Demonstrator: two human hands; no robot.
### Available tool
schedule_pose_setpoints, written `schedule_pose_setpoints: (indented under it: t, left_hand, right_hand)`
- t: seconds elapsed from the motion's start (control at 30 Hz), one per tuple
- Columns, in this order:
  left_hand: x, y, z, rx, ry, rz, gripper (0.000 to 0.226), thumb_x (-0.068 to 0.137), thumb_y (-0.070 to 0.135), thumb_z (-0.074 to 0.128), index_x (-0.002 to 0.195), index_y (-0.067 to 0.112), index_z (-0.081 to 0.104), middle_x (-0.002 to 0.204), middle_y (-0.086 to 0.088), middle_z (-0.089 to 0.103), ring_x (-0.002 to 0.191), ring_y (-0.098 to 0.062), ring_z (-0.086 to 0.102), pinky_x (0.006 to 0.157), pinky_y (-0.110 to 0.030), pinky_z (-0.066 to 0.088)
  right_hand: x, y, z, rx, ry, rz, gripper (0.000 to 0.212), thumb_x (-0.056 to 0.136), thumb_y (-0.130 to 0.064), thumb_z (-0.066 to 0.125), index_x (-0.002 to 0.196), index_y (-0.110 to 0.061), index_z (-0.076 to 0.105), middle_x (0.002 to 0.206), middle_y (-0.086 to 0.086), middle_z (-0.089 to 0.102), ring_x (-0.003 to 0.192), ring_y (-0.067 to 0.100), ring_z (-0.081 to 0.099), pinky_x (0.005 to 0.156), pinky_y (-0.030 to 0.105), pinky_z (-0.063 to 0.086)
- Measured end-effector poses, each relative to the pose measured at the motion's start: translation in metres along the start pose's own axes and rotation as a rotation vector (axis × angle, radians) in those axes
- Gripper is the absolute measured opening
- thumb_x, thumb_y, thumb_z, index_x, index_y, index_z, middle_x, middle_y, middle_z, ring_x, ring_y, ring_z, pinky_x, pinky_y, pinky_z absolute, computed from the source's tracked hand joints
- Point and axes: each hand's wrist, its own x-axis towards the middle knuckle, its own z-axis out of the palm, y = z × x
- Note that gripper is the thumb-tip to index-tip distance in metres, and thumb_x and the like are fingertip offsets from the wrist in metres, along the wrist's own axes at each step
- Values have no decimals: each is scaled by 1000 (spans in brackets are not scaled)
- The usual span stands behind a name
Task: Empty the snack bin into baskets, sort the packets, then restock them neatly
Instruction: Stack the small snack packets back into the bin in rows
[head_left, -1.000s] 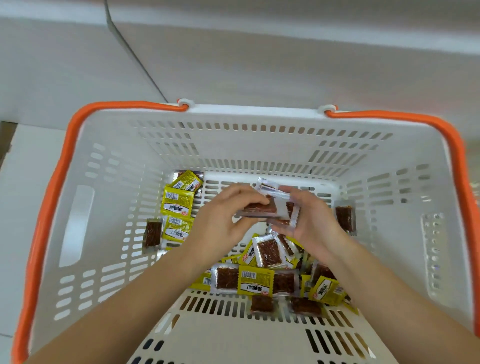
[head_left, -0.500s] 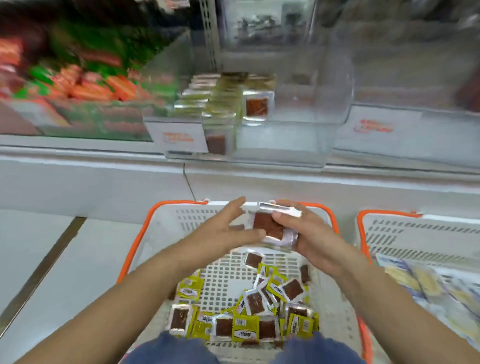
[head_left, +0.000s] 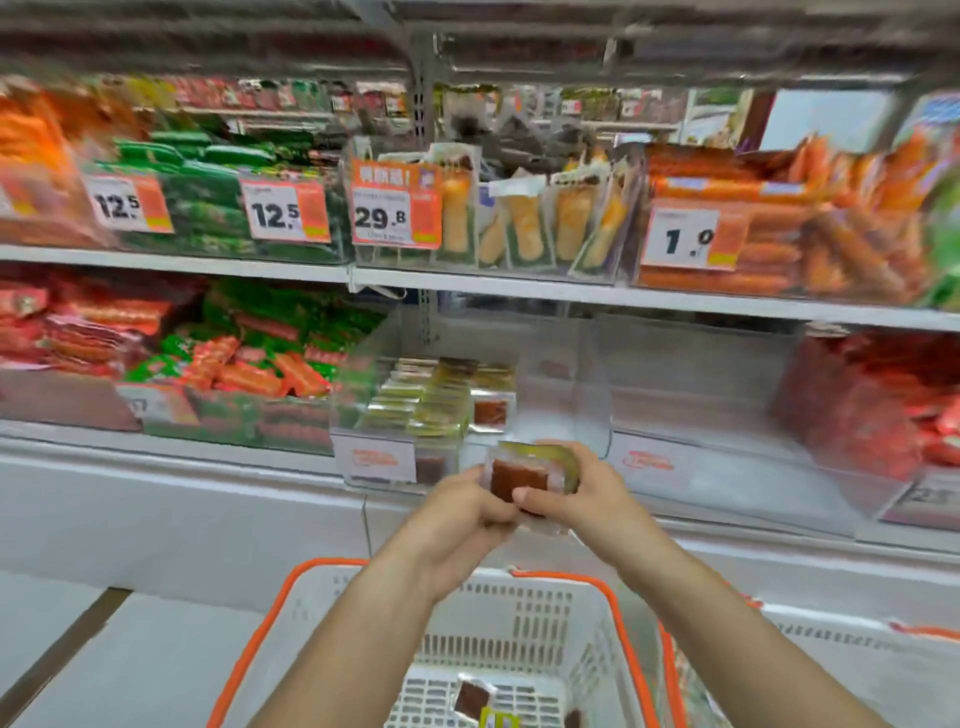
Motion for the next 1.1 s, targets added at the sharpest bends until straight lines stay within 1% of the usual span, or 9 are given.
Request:
schedule_pose_setpoints:
  t: [0.1,0.2,0.3,0.37,0.43,0.53,0.67,0.83,1.1]
  left_hand:
    - [10,10,-13,31,-31,75,45,82,-22,42,119,-2,59,116,-18,67,108,-24,64,94,-30,50]
    - [27,12,-31,247,-26,167,42,85,-5,58,122,15,61,118,-4,68,118,-21,58,103,-35,43]
    - [45,14,-54,842,245,323,44,93,22,57,136,28,49,134,14,50,134,-13,37,111,-32,29]
    - [52,16,-78,1319,479,463,50,97,33,48,145,25,36,147,9,36,143,-16,18,117,-34,10]
    - [59,15,-100,1486,517,454,50,99,37,42,146,22,35,151,4,34,145,-19,14,118,-35,0]
    - [68,6,-117,1539,475,434,46,98,39,43,140,20,45,143,3,46,141,-20,27,118,-35,-1]
    - [73,0,-121,1560,515,568,33,88,31,62,118,18,64,117,1,64,120,-22,52,115,-40,14]
    - [72,3,-118,1556,511,512,35,92,33,53,125,24,58,122,6,59,124,-17,45,118,-38,7]
    - [70,5,-117,1528,513,506,37,96,36,44,132,29,49,128,11,53,128,-11,37,118,-34,-2]
  right_hand:
    - [16,-17,-6,-188,20,-40,37,68,-15,85,93,-23,58,87,-1,69,73,6,63,65,16,49]
    - [36,-30,-3,-519,-13,-109,49,67,-33,84,107,-30,56,97,-12,63,83,1,59,67,14,44]
    - [67,-37,4,-701,-13,-173,56,71,-37,80,120,-27,56,109,-9,61,100,10,57,79,20,44]
    - [94,-35,6,-747,25,-133,57,73,-36,78,123,-25,55,116,-3,63,104,16,58,83,27,47]
    - [122,-29,9,-794,35,-70,57,75,-34,77,126,-23,53,120,-1,62,105,18,58,84,29,47]
    - [157,-11,18,-805,-11,34,64,77,-26,78,133,-17,48,124,5,59,107,20,56,86,29,46]
    - [189,14,31,-815,-44,149,68,77,-22,78,136,-10,46,129,8,57,111,23,58,83,27,47]
    - [214,34,43,-923,-22,189,55,78,-21,76,126,-9,51,119,8,62,105,26,60,89,34,51]
    - [228,43,43,-949,-24,370,63,83,-26,73,133,0,43,137,15,48,117,29,54,90,31,48]
